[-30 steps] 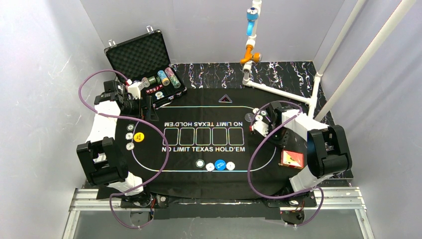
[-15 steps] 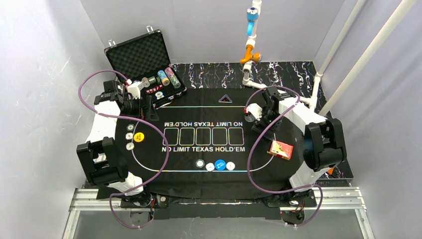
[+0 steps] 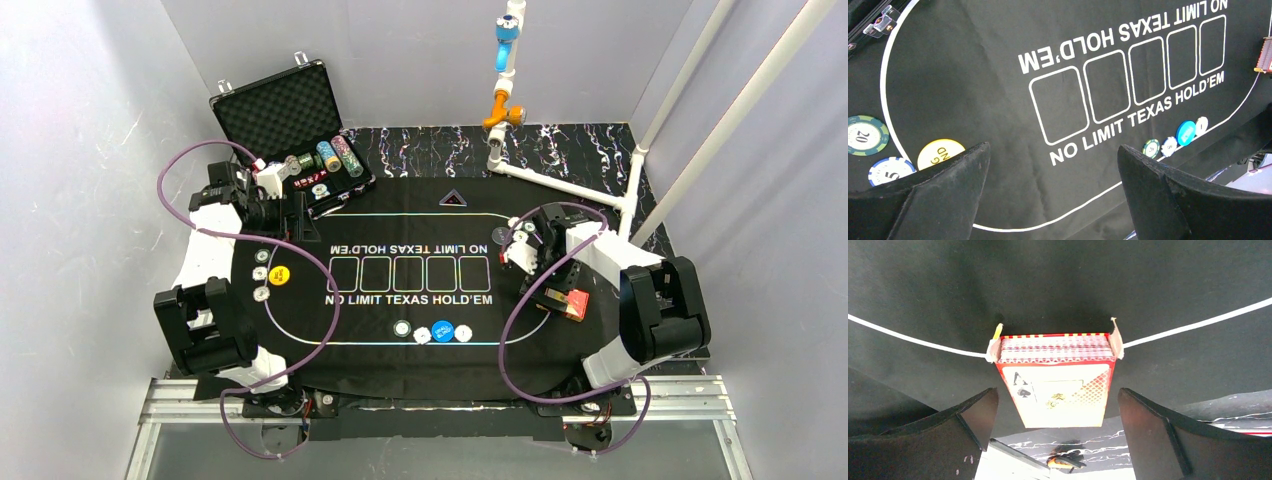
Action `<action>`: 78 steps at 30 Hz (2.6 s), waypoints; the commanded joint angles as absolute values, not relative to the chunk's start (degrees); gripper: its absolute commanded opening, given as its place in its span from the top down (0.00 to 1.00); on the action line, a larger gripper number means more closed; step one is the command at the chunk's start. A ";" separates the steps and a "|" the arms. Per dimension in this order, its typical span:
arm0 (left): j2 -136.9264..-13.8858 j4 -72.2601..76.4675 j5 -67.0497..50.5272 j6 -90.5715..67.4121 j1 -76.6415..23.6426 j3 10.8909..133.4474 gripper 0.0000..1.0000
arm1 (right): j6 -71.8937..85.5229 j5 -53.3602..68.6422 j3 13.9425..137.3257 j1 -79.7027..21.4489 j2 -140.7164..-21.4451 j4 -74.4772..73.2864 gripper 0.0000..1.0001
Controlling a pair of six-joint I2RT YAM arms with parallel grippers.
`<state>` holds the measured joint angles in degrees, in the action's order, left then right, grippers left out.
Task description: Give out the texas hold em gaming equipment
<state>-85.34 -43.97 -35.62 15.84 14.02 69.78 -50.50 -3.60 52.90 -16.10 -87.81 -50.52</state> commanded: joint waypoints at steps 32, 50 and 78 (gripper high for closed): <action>-74.19 -50.49 -37.98 12.07 18.71 76.02 0.02 | -56.69 4.12 55.77 -14.39 -82.82 -53.05 0.70; -72.17 -23.20 -53.15 -17.34 -4.56 60.28 0.02 | -45.55 20.10 83.54 -29.75 -86.75 -56.88 0.96; -85.52 8.09 -51.27 -46.50 -28.83 58.90 0.35 | -33.71 16.37 92.04 -40.62 -89.14 -60.41 0.96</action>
